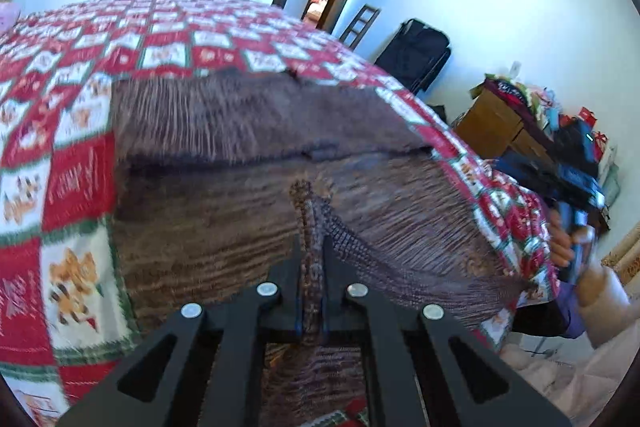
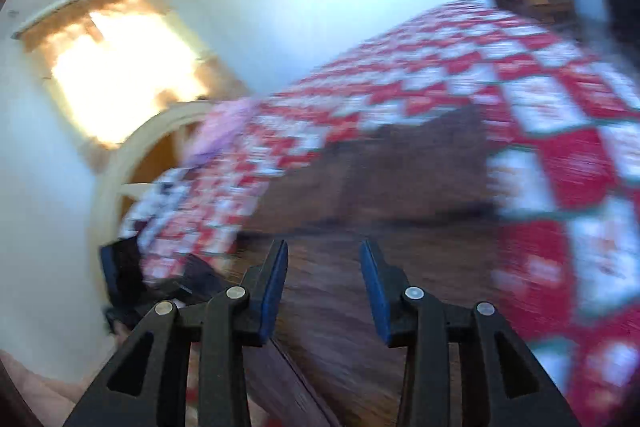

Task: Fold small clothes
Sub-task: 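Lift the hem with both grippers and fold it toward the collar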

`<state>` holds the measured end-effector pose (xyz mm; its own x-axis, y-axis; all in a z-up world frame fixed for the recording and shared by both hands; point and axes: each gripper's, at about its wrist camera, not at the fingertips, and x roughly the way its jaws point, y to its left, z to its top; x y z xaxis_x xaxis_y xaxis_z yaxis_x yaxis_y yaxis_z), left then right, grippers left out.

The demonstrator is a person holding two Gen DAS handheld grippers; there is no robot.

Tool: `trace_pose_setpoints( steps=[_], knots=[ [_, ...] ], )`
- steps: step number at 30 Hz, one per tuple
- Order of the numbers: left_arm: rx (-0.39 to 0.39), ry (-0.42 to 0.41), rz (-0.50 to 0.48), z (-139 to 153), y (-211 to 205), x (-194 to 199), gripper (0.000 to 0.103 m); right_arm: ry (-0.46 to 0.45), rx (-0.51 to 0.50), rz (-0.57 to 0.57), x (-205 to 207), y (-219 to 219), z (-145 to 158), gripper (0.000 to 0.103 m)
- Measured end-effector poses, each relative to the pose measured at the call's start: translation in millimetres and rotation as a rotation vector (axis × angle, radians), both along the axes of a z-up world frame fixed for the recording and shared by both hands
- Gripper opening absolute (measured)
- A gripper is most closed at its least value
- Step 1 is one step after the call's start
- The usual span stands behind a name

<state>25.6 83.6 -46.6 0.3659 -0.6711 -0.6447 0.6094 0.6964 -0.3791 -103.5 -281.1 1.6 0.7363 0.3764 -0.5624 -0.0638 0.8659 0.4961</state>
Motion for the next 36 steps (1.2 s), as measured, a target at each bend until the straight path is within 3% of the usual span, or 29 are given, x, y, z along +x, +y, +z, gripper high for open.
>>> trace_pose_setpoints(
  steps=[2, 5, 9, 18, 20, 21, 22, 25, 29, 36],
  knots=[
    [0.005, 0.011, 0.03, -6, 2, 0, 0.005, 0.071, -0.052, 0.006, -24, -11, -9, 0.04],
    [-0.048, 0.057, 0.078, -10, 11, 8, 0.005, 0.152, -0.131, 0.055, -55, -10, -21, 0.04],
    [-0.049, 0.057, 0.092, -10, 8, 6, 0.005, 0.204, -0.157, 0.089, -77, -1, -42, 0.065],
    [-0.042, 0.066, 0.111, -12, 10, 5, 0.005, 0.208, -0.229, 0.269, -102, 40, -64, 0.065],
    [-0.038, 0.066, 0.115, -13, 10, 3, 0.005, 0.247, -0.292, 0.294, -104, 47, -76, 0.054],
    [-0.038, 0.066, 0.116, -13, 10, 2, 0.005, 0.266, -0.325, 0.298, -103, 49, -81, 0.022],
    [-0.041, 0.068, 0.118, -13, 11, 0, 0.005, 0.282, -0.351, 0.286, -100, 49, -87, 0.006],
    [-0.068, 0.068, 0.135, -7, 15, -2, 0.005, 0.225, -0.262, 0.253, -95, 37, -76, 0.005],
    [-0.103, 0.045, 0.151, 9, 21, 0, 0.005, 0.103, -0.214, 0.218, -78, 23, -37, 0.005],
    [-0.129, -0.016, 0.227, 40, 30, 22, 0.005, 0.0, -0.267, 0.152, -21, 16, 14, 0.005]
  ],
)
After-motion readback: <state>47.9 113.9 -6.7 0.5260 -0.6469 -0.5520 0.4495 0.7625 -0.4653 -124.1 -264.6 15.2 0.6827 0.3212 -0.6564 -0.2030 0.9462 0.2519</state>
